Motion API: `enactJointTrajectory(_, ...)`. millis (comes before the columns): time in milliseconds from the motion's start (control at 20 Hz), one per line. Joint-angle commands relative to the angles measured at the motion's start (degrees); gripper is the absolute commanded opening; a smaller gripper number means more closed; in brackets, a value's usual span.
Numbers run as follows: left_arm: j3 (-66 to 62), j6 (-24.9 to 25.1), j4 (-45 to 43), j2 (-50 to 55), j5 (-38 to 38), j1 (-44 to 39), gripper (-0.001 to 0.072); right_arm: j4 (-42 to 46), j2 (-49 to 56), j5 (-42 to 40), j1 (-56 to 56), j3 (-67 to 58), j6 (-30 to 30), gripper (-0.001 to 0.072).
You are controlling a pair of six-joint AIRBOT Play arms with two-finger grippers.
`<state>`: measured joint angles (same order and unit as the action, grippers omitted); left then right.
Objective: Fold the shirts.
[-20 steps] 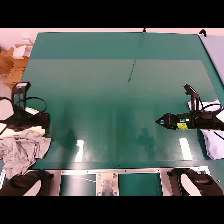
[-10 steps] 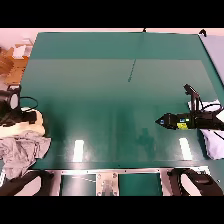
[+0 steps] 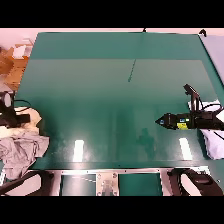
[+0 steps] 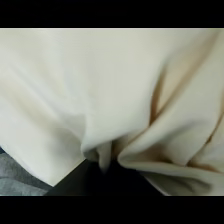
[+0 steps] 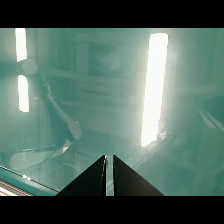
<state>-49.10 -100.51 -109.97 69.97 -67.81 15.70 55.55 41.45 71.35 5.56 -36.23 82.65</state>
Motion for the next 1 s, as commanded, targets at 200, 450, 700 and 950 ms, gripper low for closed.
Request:
enactJointTrajectory(200, -28.50, 2.03, 17.84, -4.79, -5.44, -10.78, 0.0023, 0.00, -0.04, 0.02, 0.00, 0.02, 0.02, 0.0073)
enactJointTrajectory(450, -43.23, 1.73, 33.94, -5.33, -0.50, -31.12, 0.0023, -0.02, -0.04, 0.02, 0.00, 0.02, 0.02, 0.0073)
enactJointTrajectory(700, -42.84, 1.55, 34.86, -0.70, 6.93, -48.06, 0.0024, -0.02, -0.04, 0.02, 0.00, 0.02, 0.02, 0.0073)
enactJointTrajectory(950, -42.84, 2.05, 35.85, 11.63, 7.43, -52.30, 0.0025, -0.02, -0.02, 0.02, 0.00, 0.02, 0.02, 0.0073)
